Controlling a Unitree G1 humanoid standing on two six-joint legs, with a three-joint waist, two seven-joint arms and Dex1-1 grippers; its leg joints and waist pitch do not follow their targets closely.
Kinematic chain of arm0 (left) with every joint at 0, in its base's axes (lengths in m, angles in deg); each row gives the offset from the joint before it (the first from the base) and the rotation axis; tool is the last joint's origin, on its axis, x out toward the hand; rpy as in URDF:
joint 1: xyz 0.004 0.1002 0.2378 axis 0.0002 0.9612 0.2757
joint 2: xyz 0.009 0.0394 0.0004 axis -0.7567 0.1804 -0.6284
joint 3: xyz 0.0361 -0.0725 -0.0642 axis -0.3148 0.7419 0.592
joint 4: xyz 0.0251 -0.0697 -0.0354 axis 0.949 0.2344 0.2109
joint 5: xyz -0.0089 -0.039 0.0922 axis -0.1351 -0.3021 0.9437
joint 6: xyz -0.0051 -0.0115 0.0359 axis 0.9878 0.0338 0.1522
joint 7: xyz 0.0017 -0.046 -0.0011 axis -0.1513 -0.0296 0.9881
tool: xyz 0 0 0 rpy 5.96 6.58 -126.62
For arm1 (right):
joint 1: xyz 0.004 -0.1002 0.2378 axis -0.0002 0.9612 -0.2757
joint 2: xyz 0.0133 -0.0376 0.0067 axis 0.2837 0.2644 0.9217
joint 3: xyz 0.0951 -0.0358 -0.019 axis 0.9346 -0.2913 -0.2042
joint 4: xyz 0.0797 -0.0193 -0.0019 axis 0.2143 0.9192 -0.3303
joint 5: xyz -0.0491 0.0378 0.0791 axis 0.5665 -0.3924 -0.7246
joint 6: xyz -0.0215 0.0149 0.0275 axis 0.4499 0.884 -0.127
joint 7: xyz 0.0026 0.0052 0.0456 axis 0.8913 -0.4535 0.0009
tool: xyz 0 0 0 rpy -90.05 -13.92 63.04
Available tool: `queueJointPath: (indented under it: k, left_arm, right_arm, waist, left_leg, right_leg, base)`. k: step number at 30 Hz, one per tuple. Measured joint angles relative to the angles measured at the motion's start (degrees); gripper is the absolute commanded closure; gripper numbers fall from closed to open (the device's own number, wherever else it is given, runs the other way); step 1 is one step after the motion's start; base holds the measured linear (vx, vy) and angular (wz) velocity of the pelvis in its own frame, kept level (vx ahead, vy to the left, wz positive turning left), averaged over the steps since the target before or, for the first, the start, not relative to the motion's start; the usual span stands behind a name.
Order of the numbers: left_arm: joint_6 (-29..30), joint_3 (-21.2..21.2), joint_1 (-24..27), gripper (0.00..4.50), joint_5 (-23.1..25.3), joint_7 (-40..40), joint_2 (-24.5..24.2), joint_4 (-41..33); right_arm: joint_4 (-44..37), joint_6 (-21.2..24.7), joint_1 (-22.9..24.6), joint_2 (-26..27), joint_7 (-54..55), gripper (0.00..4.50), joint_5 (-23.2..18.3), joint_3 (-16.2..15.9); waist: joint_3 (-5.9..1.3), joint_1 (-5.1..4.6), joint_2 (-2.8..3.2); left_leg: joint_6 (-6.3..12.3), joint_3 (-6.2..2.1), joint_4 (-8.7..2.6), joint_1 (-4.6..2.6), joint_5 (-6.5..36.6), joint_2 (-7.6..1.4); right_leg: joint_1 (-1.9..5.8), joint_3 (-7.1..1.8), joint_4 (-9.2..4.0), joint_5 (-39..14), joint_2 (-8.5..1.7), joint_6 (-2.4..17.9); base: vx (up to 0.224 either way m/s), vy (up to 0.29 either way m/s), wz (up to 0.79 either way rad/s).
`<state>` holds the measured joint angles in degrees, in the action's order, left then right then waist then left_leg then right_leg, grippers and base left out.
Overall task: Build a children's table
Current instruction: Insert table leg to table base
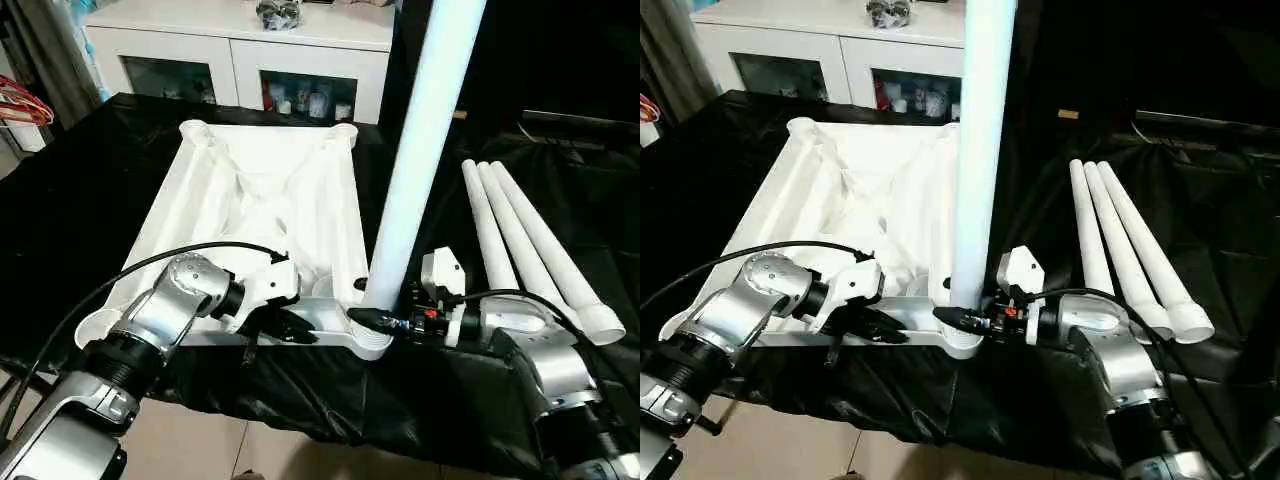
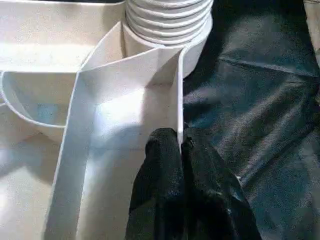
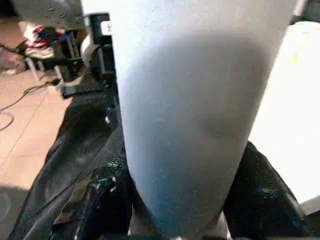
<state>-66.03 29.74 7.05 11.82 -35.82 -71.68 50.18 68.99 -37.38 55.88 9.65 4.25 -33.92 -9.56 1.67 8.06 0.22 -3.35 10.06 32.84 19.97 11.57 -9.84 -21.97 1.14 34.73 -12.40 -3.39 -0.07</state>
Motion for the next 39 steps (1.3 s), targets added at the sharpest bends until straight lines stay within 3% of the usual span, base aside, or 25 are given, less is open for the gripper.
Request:
queueJointPath:
  k: [5,11,19,31,32,39]
  left_arm:
    - [2.9,1.4,0.3,4.50,0.5,5.0,1.7,-0.1]
    - [11.2,5.3,2.5,4.50,2.3,19.6,8.1,-3.9]
    - [18.5,7.5,5.2,4.50,4.6,33.2,15.9,-9.4]
    - [19.5,5.8,5.6,4.50,5.9,34.6,15.3,-11.4]
    - [19.5,5.7,5.6,4.50,6.0,34.5,15.0,-11.6]
    - [19.4,5.2,5.9,4.50,5.7,31.8,13.7,-13.2]
  right_arm:
    - [3.4,-2.0,-1.4,2.8,6.1,2.61,0.9,1.1]
    - [14.5,-4.0,-8.3,8.8,24.0,2.61,4.4,4.8]
    - [21.7,-4.1,-14.1,12.6,35.8,2.61,5.5,7.3]
    - [25.8,-6.5,-16.8,14.7,37.7,2.61,6.8,8.4]
    - [26.3,-6.5,-17.0,14.9,37.3,2.05,6.7,8.7]
    - [28.6,-6.3,-17.1,15.4,34.1,1.51,5.0,10.4]
  waist:
    - [0.04,-0.26,0.06]
    - [0.23,-2.79,0.06]
    - [0.19,-3.01,-0.03]
    - [0.20,-3.68,-0.01]
    - [0.20,-3.83,-0.01]
    - [0.38,-3.53,0.27]
  left_leg:
    - [-0.17,0.00,0.00,-0.05,-0.1,-0.01]
    - [-0.38,-0.04,-0.01,-0.06,-0.2,-0.01]
    - [-0.39,-0.05,-0.27,0.08,-0.2,-0.04]
    - [-0.41,-0.06,-0.44,-0.01,-0.3,-0.11]
    - [-0.41,-0.06,-0.44,-0.01,-0.3,-0.11]
    - [-0.42,-0.15,-0.54,0.11,-0.2,-0.17]
  right_leg:
    - [0.04,-0.01,0.08,0.1,0.00,0.2]
    - [-0.06,0.01,0.15,0.1,0.00,0.1]
    - [-0.13,0.15,-0.02,0.2,0.04,0.3]
    - [-0.10,0.26,-0.16,0.2,0.07,0.3]
    - [-0.10,0.27,-0.16,0.2,0.07,0.3]
    - [-0.19,0.60,-0.39,0.2,0.06,0.4]
  base:
    - [0.000,0.000,0.00]
    - [0.000,0.000,0.00]
    - [0.000,0.000,0.00]
    - [0.000,0.000,0.00]
    - [0.000,0.000,0.00]
    - [0.000,0.000,0.00]
